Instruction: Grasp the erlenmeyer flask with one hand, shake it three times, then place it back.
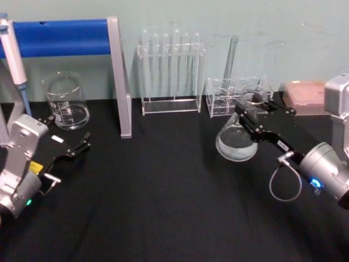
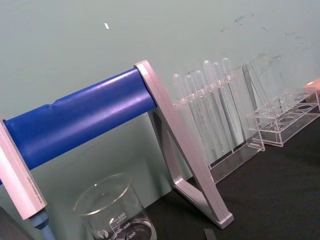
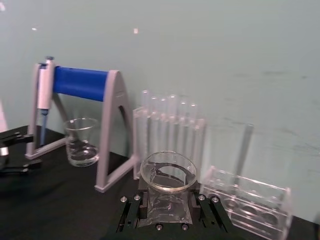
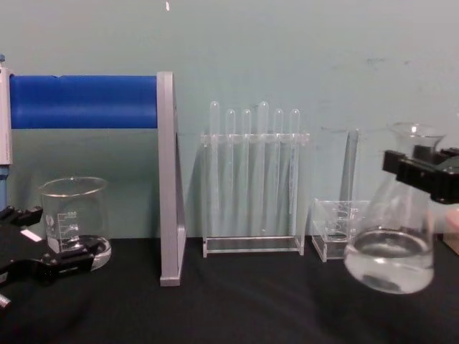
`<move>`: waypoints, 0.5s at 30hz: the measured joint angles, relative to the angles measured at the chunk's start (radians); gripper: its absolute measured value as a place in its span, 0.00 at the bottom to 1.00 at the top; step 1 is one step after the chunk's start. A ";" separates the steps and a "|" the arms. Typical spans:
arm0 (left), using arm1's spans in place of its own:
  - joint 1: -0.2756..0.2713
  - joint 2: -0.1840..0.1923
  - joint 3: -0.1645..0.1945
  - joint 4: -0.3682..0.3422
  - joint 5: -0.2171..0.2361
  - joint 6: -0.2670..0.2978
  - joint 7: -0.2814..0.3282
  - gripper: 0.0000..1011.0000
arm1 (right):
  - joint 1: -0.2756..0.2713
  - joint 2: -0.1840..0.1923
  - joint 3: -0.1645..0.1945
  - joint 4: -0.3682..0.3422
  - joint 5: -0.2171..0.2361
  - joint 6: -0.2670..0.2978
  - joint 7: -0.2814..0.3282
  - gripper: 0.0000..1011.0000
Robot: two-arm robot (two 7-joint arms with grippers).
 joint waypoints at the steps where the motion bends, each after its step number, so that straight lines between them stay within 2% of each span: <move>1: 0.000 0.000 0.000 0.000 0.000 0.000 0.000 0.99 | 0.002 -0.002 -0.003 0.000 -0.003 0.001 0.006 0.45; 4: 0.000 0.000 0.000 0.000 0.000 0.000 0.000 0.99 | 0.017 -0.012 -0.024 0.003 -0.012 0.003 0.037 0.45; 7: 0.000 0.000 0.000 0.000 0.000 0.000 0.000 0.99 | 0.042 -0.029 -0.059 0.016 -0.025 0.005 0.083 0.45; 8: 0.000 0.000 0.000 0.000 0.000 0.000 0.000 0.99 | 0.042 -0.029 -0.059 0.016 -0.025 0.005 0.083 0.45; 13: 0.000 0.000 0.000 0.000 0.000 0.000 0.000 0.99 | 0.093 -0.054 -0.141 0.041 -0.035 0.004 0.176 0.45; 15: 0.000 0.000 0.000 0.000 0.000 0.000 0.000 0.99 | 0.105 -0.060 -0.162 0.048 -0.035 0.004 0.200 0.45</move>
